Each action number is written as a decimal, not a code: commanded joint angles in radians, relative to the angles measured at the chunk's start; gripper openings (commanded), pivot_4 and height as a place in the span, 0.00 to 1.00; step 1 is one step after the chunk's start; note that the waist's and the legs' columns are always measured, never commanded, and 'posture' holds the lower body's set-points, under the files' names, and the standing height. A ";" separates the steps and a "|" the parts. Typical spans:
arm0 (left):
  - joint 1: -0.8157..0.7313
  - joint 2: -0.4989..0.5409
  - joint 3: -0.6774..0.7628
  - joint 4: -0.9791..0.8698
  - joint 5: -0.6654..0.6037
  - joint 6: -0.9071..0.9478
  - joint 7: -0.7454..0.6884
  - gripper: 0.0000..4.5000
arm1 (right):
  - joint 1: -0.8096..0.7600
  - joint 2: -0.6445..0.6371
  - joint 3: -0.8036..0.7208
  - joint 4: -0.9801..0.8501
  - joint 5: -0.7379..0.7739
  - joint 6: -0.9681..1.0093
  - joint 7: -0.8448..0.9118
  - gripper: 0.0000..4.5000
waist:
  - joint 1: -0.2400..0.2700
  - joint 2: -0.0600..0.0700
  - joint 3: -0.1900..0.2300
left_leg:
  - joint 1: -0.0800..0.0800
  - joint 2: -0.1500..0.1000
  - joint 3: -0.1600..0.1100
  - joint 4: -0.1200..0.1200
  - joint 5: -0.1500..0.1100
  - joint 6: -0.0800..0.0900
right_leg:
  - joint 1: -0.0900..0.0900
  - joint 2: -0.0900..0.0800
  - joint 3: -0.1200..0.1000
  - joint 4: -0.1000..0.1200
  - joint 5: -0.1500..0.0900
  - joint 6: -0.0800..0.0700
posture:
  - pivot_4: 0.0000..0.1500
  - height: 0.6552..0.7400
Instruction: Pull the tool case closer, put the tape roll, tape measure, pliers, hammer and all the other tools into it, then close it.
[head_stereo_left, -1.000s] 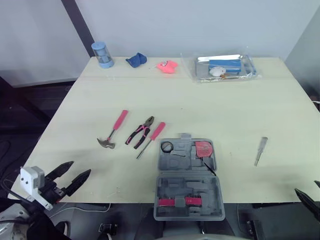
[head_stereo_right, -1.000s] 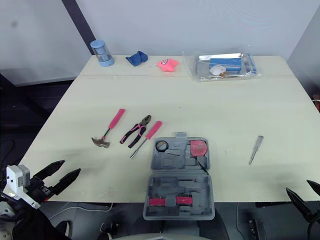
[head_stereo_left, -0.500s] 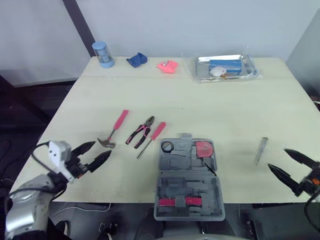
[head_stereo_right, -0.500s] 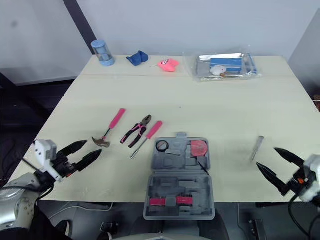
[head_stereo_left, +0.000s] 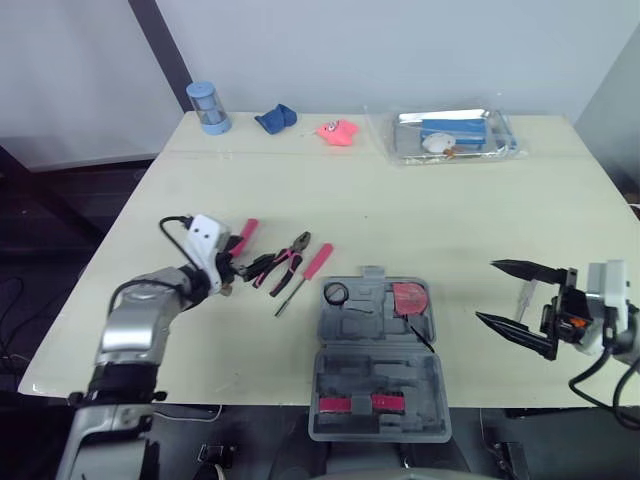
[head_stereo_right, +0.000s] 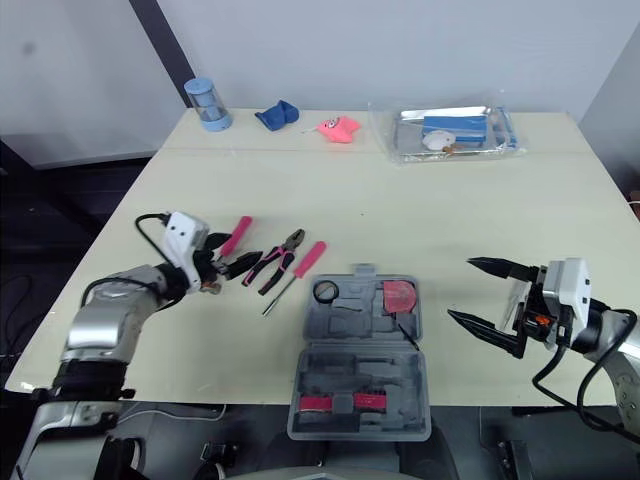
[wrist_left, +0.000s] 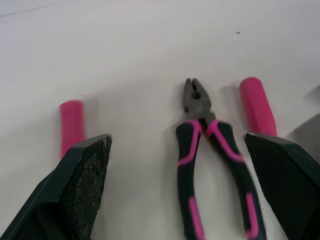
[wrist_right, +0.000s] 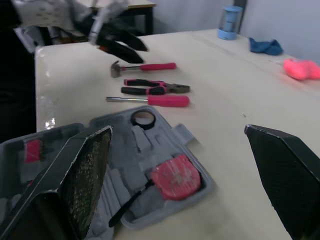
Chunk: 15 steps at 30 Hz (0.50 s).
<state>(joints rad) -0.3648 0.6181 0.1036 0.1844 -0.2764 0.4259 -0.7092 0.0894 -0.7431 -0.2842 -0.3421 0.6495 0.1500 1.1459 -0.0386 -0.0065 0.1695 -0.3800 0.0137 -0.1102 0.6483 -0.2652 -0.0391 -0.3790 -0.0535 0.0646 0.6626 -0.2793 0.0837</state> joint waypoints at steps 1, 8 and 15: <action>-0.068 -0.031 -0.036 0.058 0.042 0.005 0.034 1.00 | -0.031 -0.014 0.009 -0.009 0.002 -0.010 0.027 1.00 | 0.000 0.000 0.000 | 0.000 0.000 0.000 0.000 0.000 0.000 | 0.000 0.000 0.000 0.000 0.000 0.000 | 1.00 1.00; -0.121 -0.102 -0.079 0.106 0.072 0.056 0.081 1.00 | -0.038 -0.016 0.010 0.000 -0.003 -0.017 0.054 1.00 | 0.000 0.000 0.000 | -0.001 -0.001 -0.001 0.000 0.000 0.000 | 0.000 0.000 0.000 0.000 0.000 0.000 | 1.00 1.00; -0.128 -0.142 -0.076 0.143 0.089 0.107 0.122 1.00 | -0.030 -0.017 -0.007 0.000 -0.002 -0.024 0.073 1.00 | -0.001 0.000 0.000 | -0.001 -0.001 -0.002 0.001 0.000 0.000 | 0.000 0.000 -0.001 0.000 0.000 0.000 | 1.00 1.00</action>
<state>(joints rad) -0.4788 0.4738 0.0179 0.3317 -0.1870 0.5242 -0.5946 0.0590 -0.7463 -0.2595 -0.3321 0.6367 0.1465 1.2108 -0.0396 -0.0068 0.1697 -0.3808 0.0127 -0.1120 0.6494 -0.2652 -0.0392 -0.3791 -0.0536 0.0640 0.6630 -0.2793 0.0837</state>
